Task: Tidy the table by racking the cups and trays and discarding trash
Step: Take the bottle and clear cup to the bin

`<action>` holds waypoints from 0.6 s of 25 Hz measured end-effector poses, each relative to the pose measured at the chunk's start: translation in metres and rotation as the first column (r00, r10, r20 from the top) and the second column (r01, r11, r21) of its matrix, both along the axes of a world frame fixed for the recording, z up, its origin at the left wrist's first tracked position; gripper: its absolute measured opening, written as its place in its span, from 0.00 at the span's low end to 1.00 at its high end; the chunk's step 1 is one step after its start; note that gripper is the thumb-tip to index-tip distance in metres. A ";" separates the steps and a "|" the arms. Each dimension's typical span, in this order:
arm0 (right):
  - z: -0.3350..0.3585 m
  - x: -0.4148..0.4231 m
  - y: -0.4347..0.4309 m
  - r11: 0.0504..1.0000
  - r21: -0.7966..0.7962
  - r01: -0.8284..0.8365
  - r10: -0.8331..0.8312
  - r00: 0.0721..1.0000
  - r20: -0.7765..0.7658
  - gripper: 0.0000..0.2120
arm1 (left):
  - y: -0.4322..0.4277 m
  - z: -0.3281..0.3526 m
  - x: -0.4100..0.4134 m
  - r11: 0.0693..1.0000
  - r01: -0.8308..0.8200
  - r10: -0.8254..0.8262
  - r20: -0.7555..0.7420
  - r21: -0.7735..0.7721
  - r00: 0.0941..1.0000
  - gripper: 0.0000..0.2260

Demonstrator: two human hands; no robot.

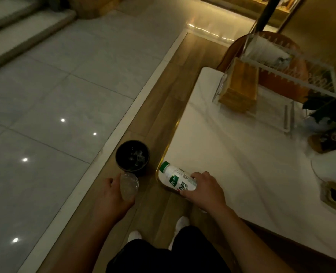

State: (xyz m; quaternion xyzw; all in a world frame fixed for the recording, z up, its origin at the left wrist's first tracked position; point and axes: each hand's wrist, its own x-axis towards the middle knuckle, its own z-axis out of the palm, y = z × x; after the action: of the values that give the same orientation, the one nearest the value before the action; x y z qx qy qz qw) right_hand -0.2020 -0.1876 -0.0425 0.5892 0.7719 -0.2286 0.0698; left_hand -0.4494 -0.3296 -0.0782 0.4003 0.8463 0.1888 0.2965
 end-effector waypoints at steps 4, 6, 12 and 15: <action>0.003 -0.023 0.006 0.999 -0.001 -0.050 0.050 0.999 -0.012 0.34 | -0.009 -0.006 -0.011 0.999 -0.040 0.040 0.021 -0.026 0.999 0.42; 0.004 -0.032 0.015 0.997 0.017 -0.072 0.072 0.997 -0.032 0.33 | -0.002 -0.007 -0.015 0.999 -0.041 0.040 -0.002 -0.019 0.999 0.42; -0.007 -0.052 0.051 0.981 0.094 -0.172 0.174 0.985 -0.016 0.31 | 0.026 -0.008 -0.030 0.999 -0.014 0.009 -0.125 -0.034 0.992 0.44; -0.010 -0.063 0.073 0.982 0.071 -0.177 0.178 0.984 -0.008 0.31 | 0.045 -0.010 -0.045 0.999 -0.011 0.003 -0.180 -0.043 0.984 0.44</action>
State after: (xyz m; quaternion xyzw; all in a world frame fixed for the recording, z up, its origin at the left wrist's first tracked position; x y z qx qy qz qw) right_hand -0.2650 -0.1149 -0.0529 0.5185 0.8292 -0.1987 0.0636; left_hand -0.4940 -0.2842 -0.0880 0.4063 0.8749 0.1342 0.2267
